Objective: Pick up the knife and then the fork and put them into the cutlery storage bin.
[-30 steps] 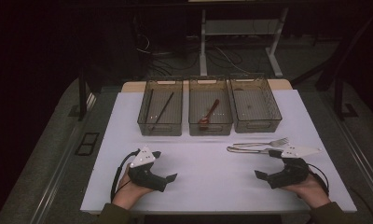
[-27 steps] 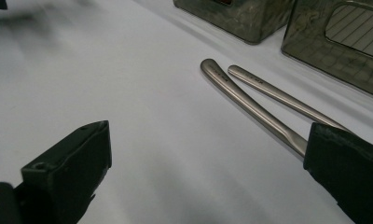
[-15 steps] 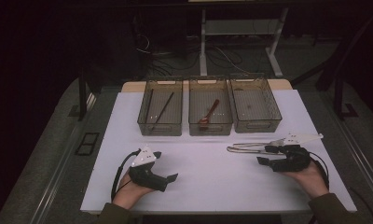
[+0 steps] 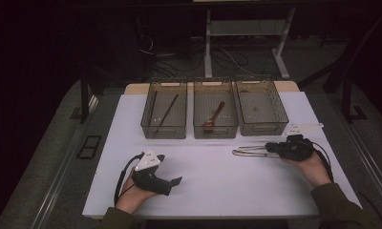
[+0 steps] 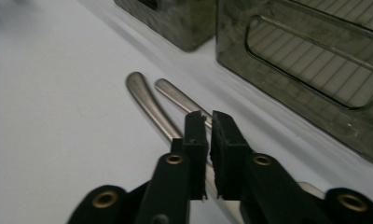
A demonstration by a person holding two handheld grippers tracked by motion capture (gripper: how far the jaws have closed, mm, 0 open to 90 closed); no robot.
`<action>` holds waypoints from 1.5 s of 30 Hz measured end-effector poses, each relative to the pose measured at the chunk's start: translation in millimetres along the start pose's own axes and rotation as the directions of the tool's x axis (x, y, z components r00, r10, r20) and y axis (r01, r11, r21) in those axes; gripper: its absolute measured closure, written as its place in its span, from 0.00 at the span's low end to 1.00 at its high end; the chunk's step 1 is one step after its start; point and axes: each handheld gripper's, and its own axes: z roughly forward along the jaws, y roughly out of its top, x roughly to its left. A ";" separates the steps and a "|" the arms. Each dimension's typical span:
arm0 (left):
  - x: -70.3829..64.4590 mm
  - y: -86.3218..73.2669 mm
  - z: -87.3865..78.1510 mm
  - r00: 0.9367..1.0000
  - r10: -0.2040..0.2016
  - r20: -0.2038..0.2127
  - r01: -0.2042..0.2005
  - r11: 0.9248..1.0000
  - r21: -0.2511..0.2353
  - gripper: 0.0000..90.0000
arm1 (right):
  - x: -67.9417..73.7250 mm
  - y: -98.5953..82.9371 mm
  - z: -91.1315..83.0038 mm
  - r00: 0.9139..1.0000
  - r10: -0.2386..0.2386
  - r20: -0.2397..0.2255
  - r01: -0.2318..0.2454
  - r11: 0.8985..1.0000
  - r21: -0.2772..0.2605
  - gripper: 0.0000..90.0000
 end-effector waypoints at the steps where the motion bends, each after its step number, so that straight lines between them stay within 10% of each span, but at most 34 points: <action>1: 0.2 -0.2 0.2 1.000 0.001 0.000 -0.001 1.000 0.003 0.00 | -2.4 1.0 2.2 1.000 -0.001 0.002 0.001 1.000 0.015 0.98; 19: 1.2 -1.0 0.9 1.000 0.002 0.012 -0.003 1.000 0.014 0.00 | -18.4 -3.3 23.6 1.000 -0.006 0.015 0.003 0.984 0.178 0.99; 45: -0.1 -1.1 1.2 0.999 0.003 0.034 -0.004 1.000 0.017 0.00 | 16.4 -2.9 14.3 0.988 -0.120 -0.099 0.146 0.931 0.333 0.99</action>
